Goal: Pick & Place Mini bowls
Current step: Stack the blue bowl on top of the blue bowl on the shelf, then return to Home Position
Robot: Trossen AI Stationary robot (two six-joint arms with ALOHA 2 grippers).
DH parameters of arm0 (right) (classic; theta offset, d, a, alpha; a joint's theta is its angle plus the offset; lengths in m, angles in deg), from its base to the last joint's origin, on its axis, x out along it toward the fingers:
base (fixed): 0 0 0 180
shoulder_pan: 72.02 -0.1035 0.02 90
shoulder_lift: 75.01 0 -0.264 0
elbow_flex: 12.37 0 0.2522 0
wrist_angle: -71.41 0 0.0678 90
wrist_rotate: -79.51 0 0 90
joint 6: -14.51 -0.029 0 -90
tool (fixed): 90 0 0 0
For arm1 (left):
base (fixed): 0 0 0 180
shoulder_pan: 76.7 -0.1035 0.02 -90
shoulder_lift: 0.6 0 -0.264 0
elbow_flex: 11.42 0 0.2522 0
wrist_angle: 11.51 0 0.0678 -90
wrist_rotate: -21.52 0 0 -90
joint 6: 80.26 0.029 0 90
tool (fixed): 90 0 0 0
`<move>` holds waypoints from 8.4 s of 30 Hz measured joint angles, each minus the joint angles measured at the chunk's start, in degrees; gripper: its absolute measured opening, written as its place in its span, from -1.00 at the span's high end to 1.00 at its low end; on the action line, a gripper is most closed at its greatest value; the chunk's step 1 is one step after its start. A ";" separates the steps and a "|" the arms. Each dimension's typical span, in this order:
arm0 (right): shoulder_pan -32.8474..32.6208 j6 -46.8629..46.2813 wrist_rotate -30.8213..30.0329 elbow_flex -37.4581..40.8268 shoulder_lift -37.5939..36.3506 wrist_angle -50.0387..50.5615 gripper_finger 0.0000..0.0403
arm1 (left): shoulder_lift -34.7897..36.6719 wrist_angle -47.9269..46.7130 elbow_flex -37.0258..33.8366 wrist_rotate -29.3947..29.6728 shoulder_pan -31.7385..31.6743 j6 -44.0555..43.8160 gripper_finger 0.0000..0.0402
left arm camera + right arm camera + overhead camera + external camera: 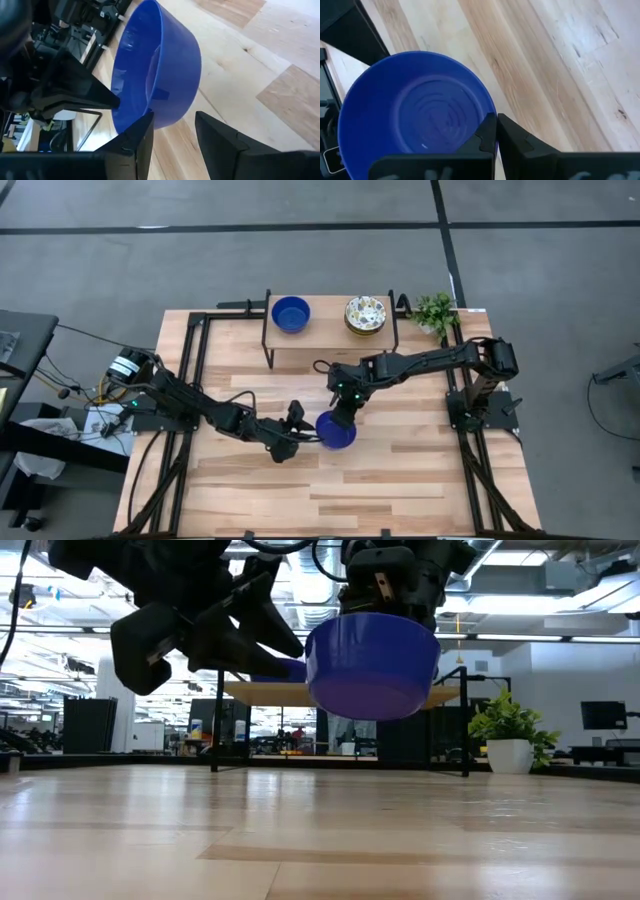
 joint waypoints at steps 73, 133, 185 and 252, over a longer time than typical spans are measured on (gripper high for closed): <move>-0.07 5.56 5.68 -0.02 -0.49 -5.02 0.52 | -0.02 -4.33 -0.04 -10.70 -1.56 -2.25 0.96; -18.00 17.51 -28.59 53.51 -42.02 -58.73 0.45 | 3.21 -65.41 43.83 -10.97 -35.53 -29.14 0.96; -18.03 19.37 -28.20 53.96 -31.10 -68.19 0.45 | -0.90 -65.35 46.16 -6.65 -43.85 -24.68 0.52; -18.02 18.48 -28.30 53.90 -31.10 -68.19 0.45 | 18.56 -61.38 39.37 -19.76 -42.32 -32.32 0.34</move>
